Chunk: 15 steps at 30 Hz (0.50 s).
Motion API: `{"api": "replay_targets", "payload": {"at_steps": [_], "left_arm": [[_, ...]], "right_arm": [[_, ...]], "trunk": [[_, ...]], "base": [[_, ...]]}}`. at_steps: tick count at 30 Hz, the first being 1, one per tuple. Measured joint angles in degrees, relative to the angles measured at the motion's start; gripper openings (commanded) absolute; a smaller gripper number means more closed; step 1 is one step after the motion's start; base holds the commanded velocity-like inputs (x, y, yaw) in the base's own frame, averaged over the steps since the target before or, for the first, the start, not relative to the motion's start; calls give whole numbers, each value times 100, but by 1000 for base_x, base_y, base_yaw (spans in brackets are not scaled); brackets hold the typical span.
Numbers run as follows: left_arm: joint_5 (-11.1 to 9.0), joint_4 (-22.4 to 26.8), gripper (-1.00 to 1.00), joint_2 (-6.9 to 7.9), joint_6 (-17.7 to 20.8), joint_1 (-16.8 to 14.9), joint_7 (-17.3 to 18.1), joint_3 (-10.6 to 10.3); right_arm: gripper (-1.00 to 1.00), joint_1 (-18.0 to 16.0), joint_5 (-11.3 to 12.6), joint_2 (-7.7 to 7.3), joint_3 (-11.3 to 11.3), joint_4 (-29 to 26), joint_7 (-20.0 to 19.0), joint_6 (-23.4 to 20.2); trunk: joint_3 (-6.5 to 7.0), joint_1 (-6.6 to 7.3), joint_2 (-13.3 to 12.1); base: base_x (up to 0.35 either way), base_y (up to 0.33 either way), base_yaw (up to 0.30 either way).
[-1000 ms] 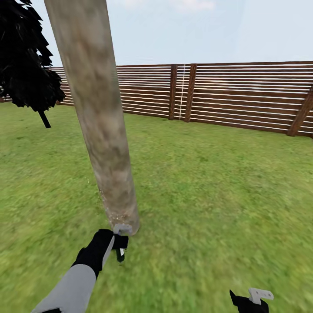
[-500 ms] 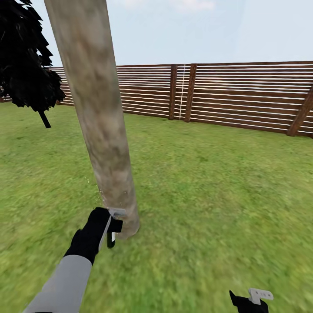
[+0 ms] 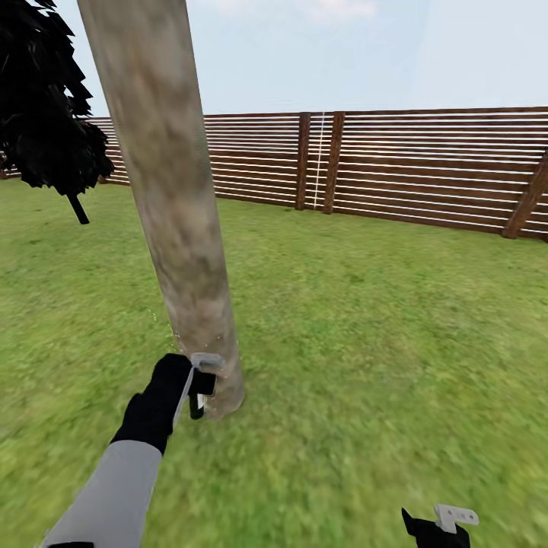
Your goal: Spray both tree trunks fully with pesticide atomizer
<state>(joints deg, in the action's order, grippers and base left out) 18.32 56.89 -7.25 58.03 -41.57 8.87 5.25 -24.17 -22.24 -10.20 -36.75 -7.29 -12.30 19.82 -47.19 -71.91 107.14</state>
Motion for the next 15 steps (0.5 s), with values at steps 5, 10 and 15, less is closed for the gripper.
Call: {"api": "replay_targets", "payload": {"at_steps": [5,10,15], "left_arm": [[-28,352,-100,165,22,-82,0,421],[-87,370,-100,37,53,-85,1,63],[-33,798,-100,-23,54,-85,0,-98]], "right_arm": [[100,0,0,0,1,0,0,1],[100,0,0,0,1,0,0,0],[100,0,0,0,1,0,0,0]], "trunk": [[0,0,0],[0,0,0],[0,0,0]], "base": [[0,0,0],[0,0,0],[0,0,0]]}}
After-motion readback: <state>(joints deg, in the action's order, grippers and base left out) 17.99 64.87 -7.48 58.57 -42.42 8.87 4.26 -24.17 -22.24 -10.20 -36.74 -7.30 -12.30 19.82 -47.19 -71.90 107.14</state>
